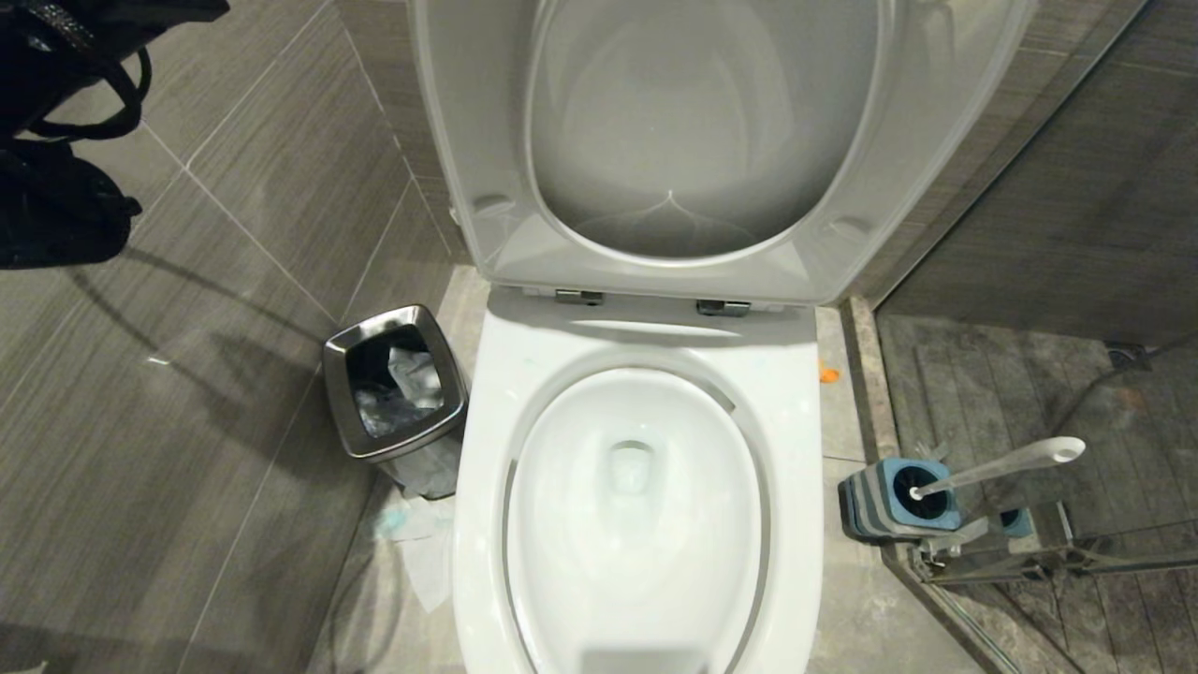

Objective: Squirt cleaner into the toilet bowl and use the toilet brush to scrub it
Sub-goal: Close the toilet lid

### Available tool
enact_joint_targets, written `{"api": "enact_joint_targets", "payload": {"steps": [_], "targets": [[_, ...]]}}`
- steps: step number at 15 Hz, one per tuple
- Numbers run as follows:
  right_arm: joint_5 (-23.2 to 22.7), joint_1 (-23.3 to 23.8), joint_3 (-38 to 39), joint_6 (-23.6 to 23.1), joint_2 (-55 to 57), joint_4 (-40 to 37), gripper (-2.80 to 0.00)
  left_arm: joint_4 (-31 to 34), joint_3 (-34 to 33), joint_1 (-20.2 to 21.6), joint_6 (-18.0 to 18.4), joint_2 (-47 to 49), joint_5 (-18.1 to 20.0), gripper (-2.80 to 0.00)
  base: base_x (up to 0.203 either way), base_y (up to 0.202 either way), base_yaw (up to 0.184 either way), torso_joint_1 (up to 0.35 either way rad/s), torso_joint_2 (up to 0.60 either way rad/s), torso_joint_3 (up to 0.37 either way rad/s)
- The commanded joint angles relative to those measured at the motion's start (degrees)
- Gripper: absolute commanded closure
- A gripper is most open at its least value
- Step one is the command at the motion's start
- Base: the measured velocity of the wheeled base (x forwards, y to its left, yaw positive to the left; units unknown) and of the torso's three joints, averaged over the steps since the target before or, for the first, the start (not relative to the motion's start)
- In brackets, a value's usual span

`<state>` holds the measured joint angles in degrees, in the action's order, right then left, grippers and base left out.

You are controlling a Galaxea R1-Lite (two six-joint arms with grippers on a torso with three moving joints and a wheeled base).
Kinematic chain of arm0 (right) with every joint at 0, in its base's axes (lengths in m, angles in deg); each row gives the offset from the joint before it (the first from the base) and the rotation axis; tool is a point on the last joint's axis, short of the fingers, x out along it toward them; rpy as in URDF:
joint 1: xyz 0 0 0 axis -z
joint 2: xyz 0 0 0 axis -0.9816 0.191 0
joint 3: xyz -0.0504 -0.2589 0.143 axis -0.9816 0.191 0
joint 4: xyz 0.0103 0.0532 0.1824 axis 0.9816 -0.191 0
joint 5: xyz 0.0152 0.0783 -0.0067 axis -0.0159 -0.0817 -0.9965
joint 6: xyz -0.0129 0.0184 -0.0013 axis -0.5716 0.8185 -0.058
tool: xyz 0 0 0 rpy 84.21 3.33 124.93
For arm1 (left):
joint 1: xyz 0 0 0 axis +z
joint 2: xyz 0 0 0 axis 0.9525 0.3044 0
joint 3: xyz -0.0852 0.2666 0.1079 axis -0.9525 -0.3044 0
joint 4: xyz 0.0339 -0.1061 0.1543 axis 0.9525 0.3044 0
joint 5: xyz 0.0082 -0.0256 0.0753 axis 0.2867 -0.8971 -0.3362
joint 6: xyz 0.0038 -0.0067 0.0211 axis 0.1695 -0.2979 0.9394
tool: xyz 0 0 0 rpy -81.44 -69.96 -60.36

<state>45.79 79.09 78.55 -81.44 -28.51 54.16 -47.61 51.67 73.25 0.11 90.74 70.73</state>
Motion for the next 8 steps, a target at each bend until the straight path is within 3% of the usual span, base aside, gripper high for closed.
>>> {"api": "enact_joint_targets", "payload": {"steps": [1, 4, 8], "targets": [[0.0, 0.0, 0.0, 0.0, 0.0, 0.0, 0.00, -0.5, 0.0, -1.6, 2.8, 1.0, 0.5, 0.00, 0.000, 0.000, 0.000, 0.000, 0.00, 0.000], [0.0, 0.0, 0.0, 0.0, 0.0, 0.0, 0.00, -0.5, 0.0, -3.3, 9.3, 3.0, 0.8, 0.00, 0.000, 0.000, 0.000, 0.000, 0.00, 0.000], [0.0, 0.0, 0.0, 0.0, 0.0, 0.0, 0.00, -0.5, 0.1, -3.5, 9.6, 3.3, 1.0, 0.00, 0.000, 0.000, 0.000, 0.000, 0.00, 0.000]]}}
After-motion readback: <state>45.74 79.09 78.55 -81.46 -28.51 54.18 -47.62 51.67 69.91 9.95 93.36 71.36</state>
